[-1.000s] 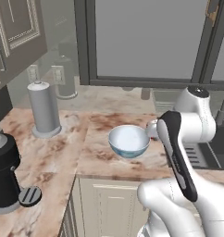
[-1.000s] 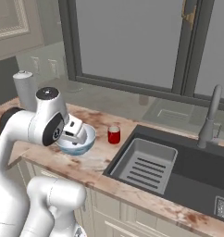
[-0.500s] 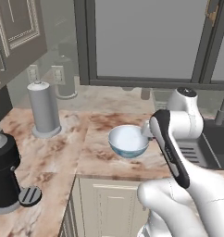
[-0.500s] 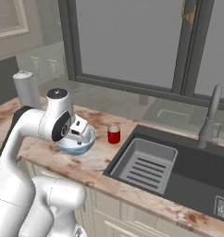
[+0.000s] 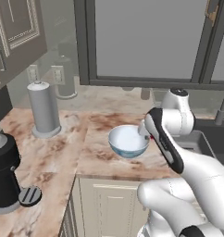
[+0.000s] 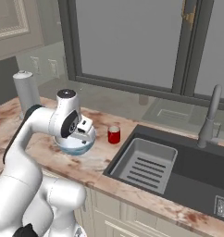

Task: Clear the mugs and bowl far away from the sink.

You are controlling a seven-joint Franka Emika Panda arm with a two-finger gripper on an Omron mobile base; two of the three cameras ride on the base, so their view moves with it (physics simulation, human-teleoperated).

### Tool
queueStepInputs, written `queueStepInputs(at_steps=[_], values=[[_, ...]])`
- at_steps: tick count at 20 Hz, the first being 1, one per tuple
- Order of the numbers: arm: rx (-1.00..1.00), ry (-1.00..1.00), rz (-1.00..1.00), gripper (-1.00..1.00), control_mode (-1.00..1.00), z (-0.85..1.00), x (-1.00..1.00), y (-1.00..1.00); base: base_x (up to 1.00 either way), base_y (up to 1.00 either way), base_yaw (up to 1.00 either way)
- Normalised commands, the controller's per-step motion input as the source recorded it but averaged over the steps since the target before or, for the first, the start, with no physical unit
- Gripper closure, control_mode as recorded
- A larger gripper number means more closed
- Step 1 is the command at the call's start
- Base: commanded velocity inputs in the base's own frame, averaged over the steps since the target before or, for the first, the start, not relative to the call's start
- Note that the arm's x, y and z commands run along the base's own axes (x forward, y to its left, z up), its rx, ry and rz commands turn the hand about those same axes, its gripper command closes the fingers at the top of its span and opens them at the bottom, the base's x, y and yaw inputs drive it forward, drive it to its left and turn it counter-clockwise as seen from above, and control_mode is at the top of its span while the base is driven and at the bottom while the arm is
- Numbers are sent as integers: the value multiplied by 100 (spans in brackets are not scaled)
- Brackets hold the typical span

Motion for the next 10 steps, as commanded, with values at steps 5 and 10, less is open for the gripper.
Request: queueStepInputs(at_steps=[5,10], values=[[1,0,0,-100,-100,-36,27,-1,0,0,0],[5,-3,0,-100,-100,-47,22,0,0,0,0]])
